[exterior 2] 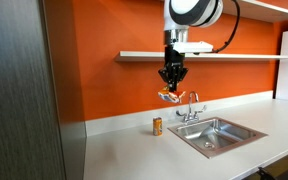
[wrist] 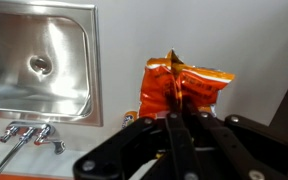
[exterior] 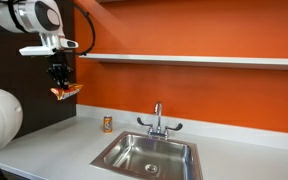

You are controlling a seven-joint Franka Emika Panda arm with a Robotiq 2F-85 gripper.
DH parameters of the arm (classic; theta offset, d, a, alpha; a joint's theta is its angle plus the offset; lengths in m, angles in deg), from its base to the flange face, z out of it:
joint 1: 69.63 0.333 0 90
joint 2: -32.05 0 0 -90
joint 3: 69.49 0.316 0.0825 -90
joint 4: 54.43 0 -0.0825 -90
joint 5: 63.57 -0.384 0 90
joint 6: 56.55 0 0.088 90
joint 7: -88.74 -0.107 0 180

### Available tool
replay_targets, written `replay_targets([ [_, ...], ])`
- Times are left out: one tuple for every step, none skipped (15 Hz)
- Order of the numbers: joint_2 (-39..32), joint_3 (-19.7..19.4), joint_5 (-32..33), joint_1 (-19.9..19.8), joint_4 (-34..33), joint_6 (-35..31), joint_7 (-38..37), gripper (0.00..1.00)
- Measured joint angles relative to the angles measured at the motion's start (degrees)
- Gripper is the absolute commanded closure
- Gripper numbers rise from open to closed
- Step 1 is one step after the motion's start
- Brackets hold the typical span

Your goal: Move the snack packet to the left side of the first shelf

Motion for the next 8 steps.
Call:
replay_targets([
  [1.09, 0.16, 0.47, -0.22, -0.68, 0.91, -0.20, 0.98],
  [1.94, 0.38, 1.02, -0.51, -1.46, 1.78, -0.35, 0.98],
  [2.62, 0.61, 1.62, -0.85, -2.42, 2.70, -0.44, 0.98],
  [3.05, 0.85, 2.16, -1.18, -3.43, 3.49, -0.46, 0.98],
  [3.32, 1.11, 2.81, -1.49, -4.60, 4.43, -0.48, 0.98],
  [3.42, 1.36, 3.48, -1.81, -5.77, 5.17, -0.49, 0.98],
  [3.43, 1.55, 3.97, -2.09, -6.91, 5.74, -0.49, 0.98],
  [3.42, 1.68, 4.47, -2.33, -8.00, 6.23, -0.49, 0.98],
])
